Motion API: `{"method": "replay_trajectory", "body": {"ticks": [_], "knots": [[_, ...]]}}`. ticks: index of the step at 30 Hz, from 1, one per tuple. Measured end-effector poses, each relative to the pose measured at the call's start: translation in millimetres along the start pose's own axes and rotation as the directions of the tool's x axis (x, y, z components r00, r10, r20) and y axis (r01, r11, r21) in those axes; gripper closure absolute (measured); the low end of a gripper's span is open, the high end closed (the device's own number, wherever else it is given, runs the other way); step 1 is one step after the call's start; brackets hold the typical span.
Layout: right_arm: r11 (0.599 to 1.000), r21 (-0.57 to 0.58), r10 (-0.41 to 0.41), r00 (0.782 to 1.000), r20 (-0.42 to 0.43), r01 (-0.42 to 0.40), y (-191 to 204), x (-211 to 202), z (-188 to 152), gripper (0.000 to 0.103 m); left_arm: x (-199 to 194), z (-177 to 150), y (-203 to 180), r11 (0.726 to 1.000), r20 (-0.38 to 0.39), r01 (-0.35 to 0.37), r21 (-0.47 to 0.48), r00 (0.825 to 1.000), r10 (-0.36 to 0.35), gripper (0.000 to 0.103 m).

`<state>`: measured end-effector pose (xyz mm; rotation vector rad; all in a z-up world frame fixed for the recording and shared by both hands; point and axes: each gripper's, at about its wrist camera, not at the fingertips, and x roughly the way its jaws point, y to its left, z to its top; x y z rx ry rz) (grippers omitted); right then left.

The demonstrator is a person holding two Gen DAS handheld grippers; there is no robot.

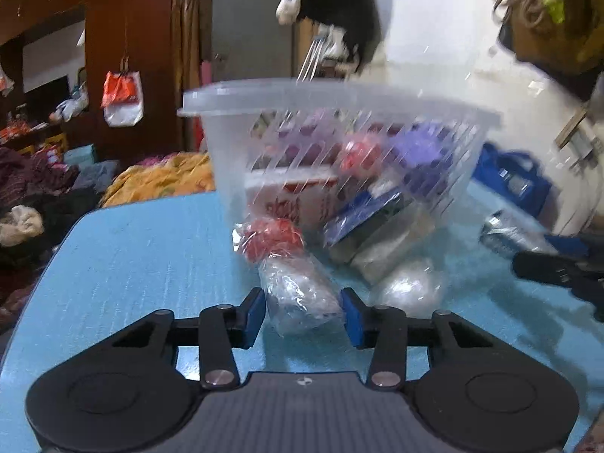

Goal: Organize objects
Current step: 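Grasp the silver foil-wrapped package with right tool and lift it toward the basket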

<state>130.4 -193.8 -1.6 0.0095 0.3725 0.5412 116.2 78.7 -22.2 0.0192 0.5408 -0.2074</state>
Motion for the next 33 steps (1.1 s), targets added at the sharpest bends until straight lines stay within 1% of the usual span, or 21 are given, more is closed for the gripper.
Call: {"method": "replay_trajectory", "body": {"ticks": [2, 4, 8, 11, 13, 17, 23, 25, 29, 33], "knots": [[1.000, -0.005, -0.002, 1.000, 0.004, 0.002, 0, -2, -1, 0.053, -9, -4, 2, 0.999, 0.052, 0.036, -0.001, 0.998, -0.036, 0.056], [1.000, -0.016, -0.005, 1.000, 0.006, 0.006, 1, -2, -2, 0.053, -16, -7, 4, 0.998, 0.103, 0.066, -0.004, 0.993, -0.065, 0.056], [0.999, -0.031, -0.017, 1.000, 0.014, 0.017, 3, -2, -2, 0.053, -26, -10, 8, 0.995, 0.179, 0.102, -0.001, 0.979, -0.100, 0.056], [0.999, -0.038, -0.018, 1.000, 0.015, 0.019, 3, -1, -2, 0.053, -32, -12, 4, 0.994, 0.228, 0.105, 0.027, 0.968, -0.108, 0.056], [0.999, -0.045, -0.021, 1.000, 0.015, 0.022, 4, -1, -3, 0.053, -31, -10, 4, 0.995, 0.233, 0.094, 0.024, 0.968, -0.097, 0.056], [0.997, -0.068, -0.036, 0.999, 0.017, 0.038, 8, 0, -4, 0.053, -28, -8, 7, 0.994, 0.215, 0.110, 0.002, 0.971, -0.108, 0.056], [0.996, -0.077, -0.044, 0.999, 0.026, 0.046, 9, 0, -5, 0.053, -34, -12, 7, 0.993, 0.248, 0.114, 0.021, 0.962, -0.115, 0.056], [0.994, -0.089, -0.058, 0.998, 0.031, 0.061, 12, 0, -6, 0.053, -34, -11, 8, 0.994, 0.250, 0.107, 0.014, 0.962, -0.108, 0.056], [0.984, -0.147, -0.099, 0.994, 0.042, 0.105, 21, 1, -8, 0.053, -32, -11, 11, 0.994, 0.247, 0.113, -0.001, 0.963, -0.110, 0.056], [0.984, -0.143, -0.099, 0.994, 0.047, 0.105, 21, 1, -8, 0.053, -35, -13, 11, 0.994, 0.268, 0.113, 0.006, 0.957, -0.111, 0.056]]}}
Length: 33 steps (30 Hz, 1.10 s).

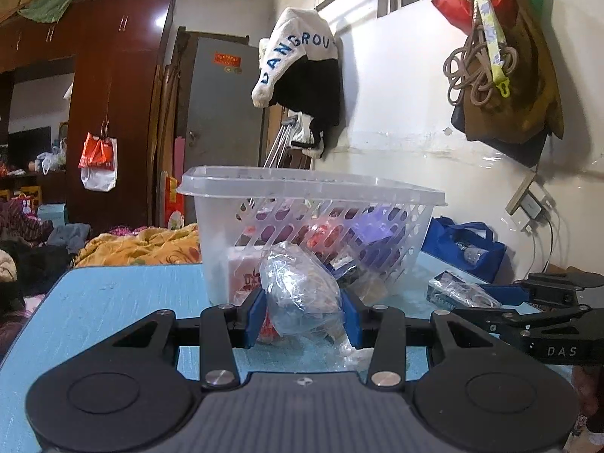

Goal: Organize objects
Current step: 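Grasp the silver foil-wrapped package with right tool and lift it toward the basket, then carry the clear plastic bag over the basket with left tool while right tool drops the foil package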

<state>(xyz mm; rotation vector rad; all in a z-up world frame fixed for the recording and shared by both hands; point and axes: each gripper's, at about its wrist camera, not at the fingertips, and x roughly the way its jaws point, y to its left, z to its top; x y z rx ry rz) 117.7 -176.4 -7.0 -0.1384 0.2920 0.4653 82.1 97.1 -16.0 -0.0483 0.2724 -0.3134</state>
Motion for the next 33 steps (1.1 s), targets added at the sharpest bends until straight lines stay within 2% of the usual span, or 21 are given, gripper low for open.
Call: {"method": "replay_trajectory", "body": {"ticks": [3, 5, 7, 11, 13, 16, 18, 21, 25, 26, 27, 28, 29, 31, 33], "knots": [[1.000, 0.010, 0.005, 1.000, 0.015, -0.005, -2, -2, 1, 0.053, -2, 1, 2, 1.000, 0.013, -0.020, -0.019, 1.000, 0.021, 0.056], [1.000, 0.018, 0.014, 0.999, 0.050, -0.015, -2, -9, 4, 0.053, -8, 3, 4, 0.998, 0.044, -0.049, -0.044, 0.998, 0.051, 0.056], [0.999, 0.016, 0.036, 0.996, 0.076, -0.037, 0, -16, 19, 0.053, -16, 13, 4, 0.997, 0.081, -0.049, -0.057, 0.995, 0.053, 0.056], [0.997, -0.074, -0.023, 0.990, 0.141, 0.034, 11, -16, 72, 0.053, -32, 71, -3, 0.999, 0.180, -0.039, -0.029, 0.983, 0.043, 0.056], [0.996, -0.082, -0.030, 0.988, 0.150, 0.042, 7, -3, 105, 0.053, -24, 105, -7, 0.999, 0.193, -0.054, -0.002, 0.980, 0.053, 0.056], [0.986, -0.118, -0.106, 0.989, 0.107, 0.118, -3, 39, 151, 0.053, 14, 153, -5, 0.994, 0.129, -0.105, 0.007, 0.986, 0.103, 0.056], [0.993, -0.075, -0.085, 0.995, 0.050, 0.089, -16, 65, 166, 0.053, 47, 171, 4, 0.990, 0.056, -0.140, -0.024, 0.988, 0.141, 0.056], [0.997, -0.046, -0.055, 0.998, 0.013, 0.055, -25, 86, 169, 0.053, 82, 174, 14, 0.989, -0.030, -0.135, -0.054, 0.991, 0.134, 0.056], [0.997, -0.050, -0.053, 0.998, -0.016, 0.052, -26, 102, 165, 0.052, 104, 164, 12, 0.988, -0.061, -0.152, -0.013, 0.987, 0.151, 0.056], [0.998, -0.042, -0.043, 0.999, -0.013, 0.043, -27, 102, 165, 0.050, 108, 162, 13, 0.988, -0.058, -0.154, -0.021, 0.986, 0.153, 0.055], [0.999, -0.040, -0.036, 0.999, -0.015, 0.035, -27, 101, 164, 0.044, 109, 161, 14, 0.987, -0.054, -0.157, -0.027, 0.986, 0.155, 0.047], [0.998, -0.044, -0.038, 0.999, -0.013, 0.038, -26, 99, 164, 0.021, 110, 160, 15, 0.986, -0.055, -0.162, -0.029, 0.986, 0.160, 0.025], [0.997, -0.048, -0.052, 0.999, 0.013, 0.053, -27, 93, 163, 0.006, 110, 159, 14, 0.986, -0.061, -0.166, -0.016, 0.984, 0.165, 0.017], [0.997, -0.047, -0.061, 0.997, 0.050, 0.063, -26, 76, 160, 0.001, 101, 155, 9, 0.980, -0.023, -0.195, 0.033, 0.980, 0.196, 0.017], [0.999, -0.017, -0.038, 0.996, 0.075, 0.039, -25, 58, 155, 0.000, 81, 151, 5, 0.978, 0.026, -0.208, 0.032, 0.978, 0.207, 0.016]]}}
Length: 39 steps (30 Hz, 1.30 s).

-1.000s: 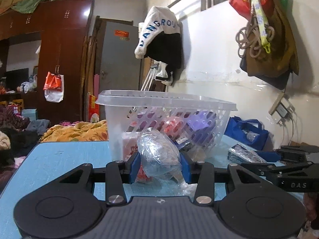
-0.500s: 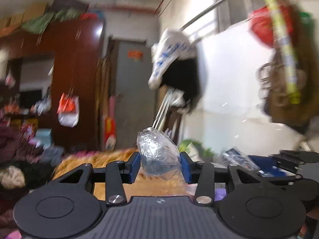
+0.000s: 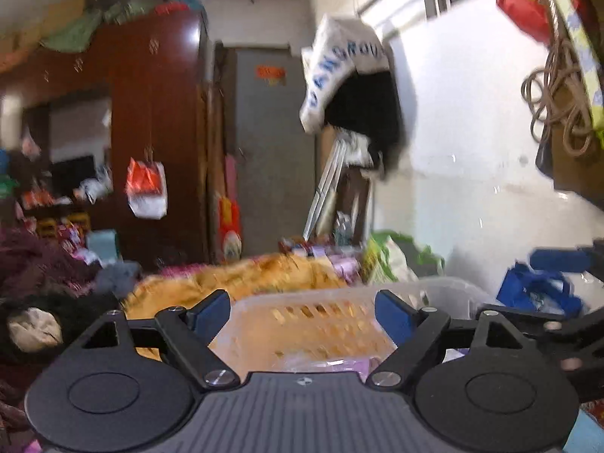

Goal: Organize objects
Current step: 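Carry the clear plastic bag over the basket with left tool while right tool drops the foil package, then grasp the red bagged ball with left tool while right tool grasps clear plastic bag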

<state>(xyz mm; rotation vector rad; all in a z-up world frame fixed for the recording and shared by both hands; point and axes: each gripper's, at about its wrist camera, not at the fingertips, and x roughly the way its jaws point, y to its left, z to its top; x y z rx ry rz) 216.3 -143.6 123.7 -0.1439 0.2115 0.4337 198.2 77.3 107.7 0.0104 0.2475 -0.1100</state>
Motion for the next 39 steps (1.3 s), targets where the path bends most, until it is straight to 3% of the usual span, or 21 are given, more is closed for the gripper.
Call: {"method": "replay_trajectory", "body": {"ticks": [4, 8, 11, 13, 16, 18, 24, 26, 27, 31, 36, 39], "knots": [[0.999, 0.044, 0.018, 0.999, 0.046, -0.020, 4, -37, -19, 0.000, -46, -13, 5, 0.995, 0.034, 0.099, -0.016, 0.995, -0.098, 0.015], [0.996, 0.093, 0.000, 0.998, 0.069, -0.006, 8, -58, -52, 0.000, -79, -50, -3, 0.996, 0.036, 0.087, 0.035, 0.995, -0.088, 0.013], [0.990, 0.133, 0.057, 0.998, -0.028, -0.053, 10, -52, -75, 0.000, -74, -82, -6, 0.996, -0.051, 0.076, 0.051, 0.996, -0.073, 0.011], [0.983, 0.137, 0.142, 0.983, -0.120, -0.125, 17, -37, -86, 0.000, -59, -97, -5, 0.995, -0.118, 0.080, 0.052, 0.990, -0.073, 0.011], [0.980, 0.109, 0.183, 0.966, -0.182, -0.165, 38, -21, -99, 0.007, -36, -108, 7, 0.999, -0.190, 0.051, -0.007, 0.980, -0.052, 0.018], [0.977, 0.090, 0.206, 0.954, -0.216, -0.191, 49, -12, -100, 0.012, -31, -113, 19, 0.996, -0.218, 0.064, -0.059, 0.973, -0.075, 0.024], [0.972, 0.053, 0.233, 0.922, -0.308, -0.228, 71, 12, -104, 0.024, -34, -116, 33, 0.996, -0.226, 0.053, -0.073, 0.972, -0.068, 0.024], [0.972, 0.052, 0.233, 0.913, -0.335, -0.229, 75, 11, -111, 0.041, -35, -117, 32, 0.996, -0.225, 0.059, -0.064, 0.972, -0.073, 0.024], [0.970, 0.051, 0.240, 0.910, -0.339, -0.237, 76, 8, -113, 0.043, -34, -117, 29, 0.997, -0.229, 0.062, -0.052, 0.971, -0.072, 0.024], [0.973, 0.026, 0.227, 0.921, -0.316, -0.231, 74, -8, -120, 0.047, -23, -120, 19, 0.997, -0.253, 0.071, -0.029, 0.965, -0.076, 0.024], [0.971, 0.126, 0.229, 0.948, -0.223, -0.205, 39, -30, -126, 0.050, -13, -124, 11, 0.998, -0.283, 0.064, -0.024, 0.957, -0.068, 0.024], [0.959, 0.184, 0.247, 0.951, -0.185, -0.214, 23, -40, -131, 0.050, -7, -126, 7, 0.999, -0.304, 0.043, -0.016, 0.951, -0.046, 0.024]]}}
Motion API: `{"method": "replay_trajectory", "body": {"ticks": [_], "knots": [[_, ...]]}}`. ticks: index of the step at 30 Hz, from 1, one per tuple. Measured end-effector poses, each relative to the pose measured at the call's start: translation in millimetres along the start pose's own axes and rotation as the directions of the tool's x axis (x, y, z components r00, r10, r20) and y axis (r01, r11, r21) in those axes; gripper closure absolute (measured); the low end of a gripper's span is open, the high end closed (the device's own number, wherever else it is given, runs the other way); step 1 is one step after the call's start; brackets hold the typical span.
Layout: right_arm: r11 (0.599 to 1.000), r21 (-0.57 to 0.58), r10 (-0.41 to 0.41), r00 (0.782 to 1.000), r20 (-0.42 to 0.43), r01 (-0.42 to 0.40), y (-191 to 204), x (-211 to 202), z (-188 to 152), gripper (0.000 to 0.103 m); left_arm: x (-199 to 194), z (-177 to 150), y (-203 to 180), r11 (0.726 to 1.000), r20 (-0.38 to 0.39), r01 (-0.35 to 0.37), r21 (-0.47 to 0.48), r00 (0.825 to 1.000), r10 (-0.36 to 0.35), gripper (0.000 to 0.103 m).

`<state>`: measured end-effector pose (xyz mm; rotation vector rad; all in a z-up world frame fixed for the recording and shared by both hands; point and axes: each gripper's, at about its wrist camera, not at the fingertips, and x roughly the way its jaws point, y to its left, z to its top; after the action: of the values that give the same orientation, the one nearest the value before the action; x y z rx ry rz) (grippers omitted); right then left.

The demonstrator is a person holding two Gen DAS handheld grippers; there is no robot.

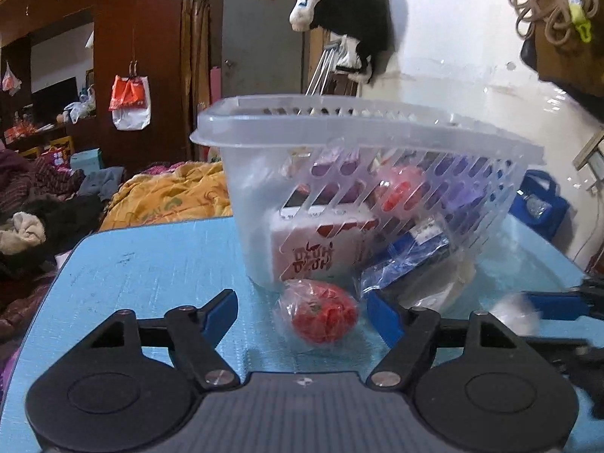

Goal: Organize objects
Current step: 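Grasp the red bagged ball with left tool while right tool grasps clear plastic bag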

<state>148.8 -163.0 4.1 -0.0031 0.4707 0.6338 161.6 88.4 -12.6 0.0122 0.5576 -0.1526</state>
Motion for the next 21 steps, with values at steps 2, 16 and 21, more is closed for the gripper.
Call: {"method": "replay_trajectory", "body": {"ticks": [2, 16, 21], "knots": [[1.000, 0.003, 0.014, 1.000, 0.010, -0.014, -1, -2, 0, 0.050, 2, -1, 0, 1.000, -0.009, -0.004, -0.005, 1.000, 0.004, 0.024], [0.999, 0.020, -0.026, 0.997, 0.070, 0.025, 0, -4, 0, 0.050, -24, -11, -9, 0.999, 0.078, 0.044, -0.017, 0.996, -0.043, 0.052], [0.999, 0.017, -0.050, 0.995, 0.083, 0.049, 1, -5, -1, 0.050, -41, -19, -10, 0.995, 0.153, 0.094, -0.021, 0.984, -0.090, 0.052]]}}
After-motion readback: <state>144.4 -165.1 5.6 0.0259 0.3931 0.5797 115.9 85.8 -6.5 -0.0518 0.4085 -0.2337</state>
